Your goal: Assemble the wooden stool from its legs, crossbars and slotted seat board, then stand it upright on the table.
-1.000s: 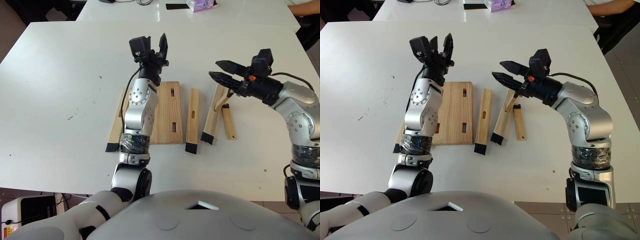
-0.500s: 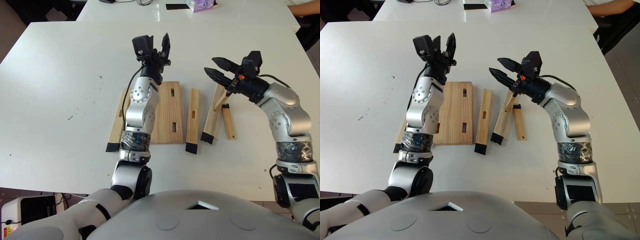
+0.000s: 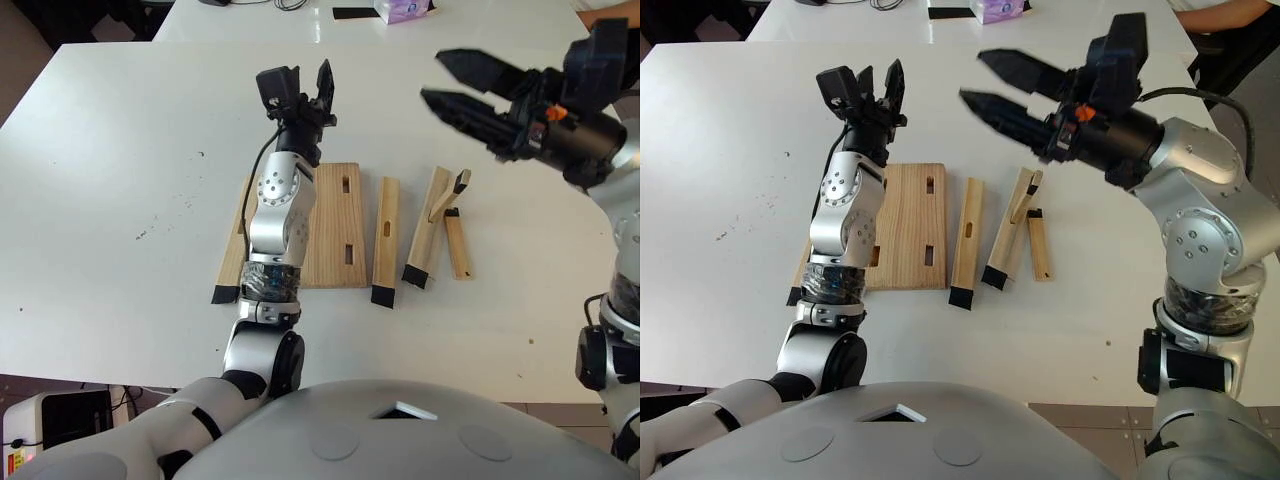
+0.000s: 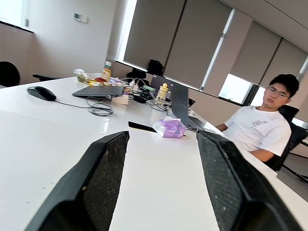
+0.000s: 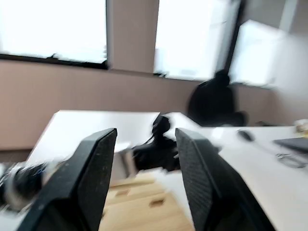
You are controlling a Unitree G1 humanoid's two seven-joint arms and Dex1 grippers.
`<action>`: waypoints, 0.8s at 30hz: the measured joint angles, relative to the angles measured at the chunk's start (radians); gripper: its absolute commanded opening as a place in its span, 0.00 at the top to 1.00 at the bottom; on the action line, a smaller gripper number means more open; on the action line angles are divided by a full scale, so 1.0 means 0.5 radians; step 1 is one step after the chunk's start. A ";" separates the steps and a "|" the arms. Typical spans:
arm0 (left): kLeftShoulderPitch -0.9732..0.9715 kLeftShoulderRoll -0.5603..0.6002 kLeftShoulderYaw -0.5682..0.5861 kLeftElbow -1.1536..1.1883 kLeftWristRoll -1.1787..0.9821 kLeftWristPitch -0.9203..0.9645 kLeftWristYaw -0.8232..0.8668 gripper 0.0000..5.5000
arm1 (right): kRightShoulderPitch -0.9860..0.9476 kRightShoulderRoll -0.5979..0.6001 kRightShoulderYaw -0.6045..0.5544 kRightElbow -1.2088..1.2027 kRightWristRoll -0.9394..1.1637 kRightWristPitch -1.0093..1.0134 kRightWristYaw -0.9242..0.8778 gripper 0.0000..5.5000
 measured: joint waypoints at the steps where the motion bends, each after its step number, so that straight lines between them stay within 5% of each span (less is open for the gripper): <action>1: 0.014 0.003 0.005 -0.022 0.000 0.001 0.011 0.53 | 0.154 -0.075 0.123 -0.014 -0.143 -0.016 0.062 0.60; 5: 0.061 0.011 0.006 -0.108 -0.001 0.023 0.062 0.53 | 0.515 -0.268 0.426 0.121 -0.666 -0.222 0.141 0.60; 13: 0.078 0.022 -0.013 -0.243 -0.036 0.135 0.088 0.53 | 0.765 -0.165 0.812 0.318 -1.221 -0.466 -0.022 0.60; 24: 0.086 0.024 -0.063 -0.282 -0.047 0.159 0.133 0.53 | 0.816 -0.355 0.686 0.405 -1.314 -0.623 0.135 0.60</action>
